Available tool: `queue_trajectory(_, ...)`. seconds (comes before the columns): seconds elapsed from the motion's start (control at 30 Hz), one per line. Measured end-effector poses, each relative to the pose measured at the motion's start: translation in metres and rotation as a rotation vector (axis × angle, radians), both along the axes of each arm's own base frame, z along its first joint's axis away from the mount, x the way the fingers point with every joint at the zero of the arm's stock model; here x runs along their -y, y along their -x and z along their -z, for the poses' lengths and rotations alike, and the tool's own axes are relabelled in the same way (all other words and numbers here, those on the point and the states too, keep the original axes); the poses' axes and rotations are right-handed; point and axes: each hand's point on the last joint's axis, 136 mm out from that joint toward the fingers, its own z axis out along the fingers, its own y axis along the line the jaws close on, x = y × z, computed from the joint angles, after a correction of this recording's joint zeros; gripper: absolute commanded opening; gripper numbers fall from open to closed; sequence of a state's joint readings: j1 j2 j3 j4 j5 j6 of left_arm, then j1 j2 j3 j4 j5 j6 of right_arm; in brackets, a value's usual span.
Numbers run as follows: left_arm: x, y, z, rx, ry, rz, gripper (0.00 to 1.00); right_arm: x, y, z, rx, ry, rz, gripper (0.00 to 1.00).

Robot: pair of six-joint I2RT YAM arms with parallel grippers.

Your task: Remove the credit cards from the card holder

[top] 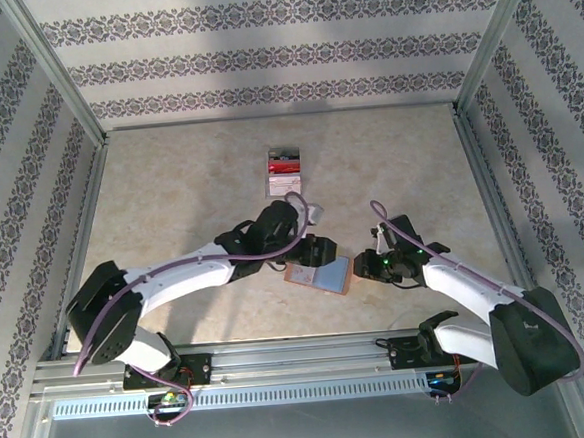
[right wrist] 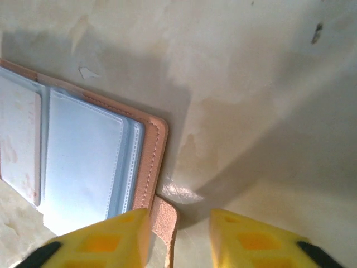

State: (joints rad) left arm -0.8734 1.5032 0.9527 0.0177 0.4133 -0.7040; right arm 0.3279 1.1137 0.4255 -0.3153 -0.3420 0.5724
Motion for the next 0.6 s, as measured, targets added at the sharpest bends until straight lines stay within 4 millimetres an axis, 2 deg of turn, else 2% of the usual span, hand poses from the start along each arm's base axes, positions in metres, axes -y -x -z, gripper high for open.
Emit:
queue_trajectory(0.13, -0.032, -0.006, 0.008, 0.009, -0.034, -0.08, 0.46, 0.008, -0.007, -0.017, 0.061, -0.008, 0.026, 0.5)
queue_trajectory(0.33, -0.075, -0.015, 0.018, 0.018, -0.066, -0.195, 0.46, 0.024, -0.016, -0.053, 0.172, -0.022, 0.07, 0.62)
queue_trajectory(0.47, -0.093, -0.016, 0.018, 0.033, -0.067, -0.242, 0.46, 0.033, -0.019, -0.084, 0.243, -0.035, 0.097, 0.66)
queue_trajectory(0.6, -0.106, -0.019, 0.013, 0.046, -0.063, -0.278, 0.45, 0.03, -0.017, -0.109, 0.281, -0.065, 0.083, 0.67)
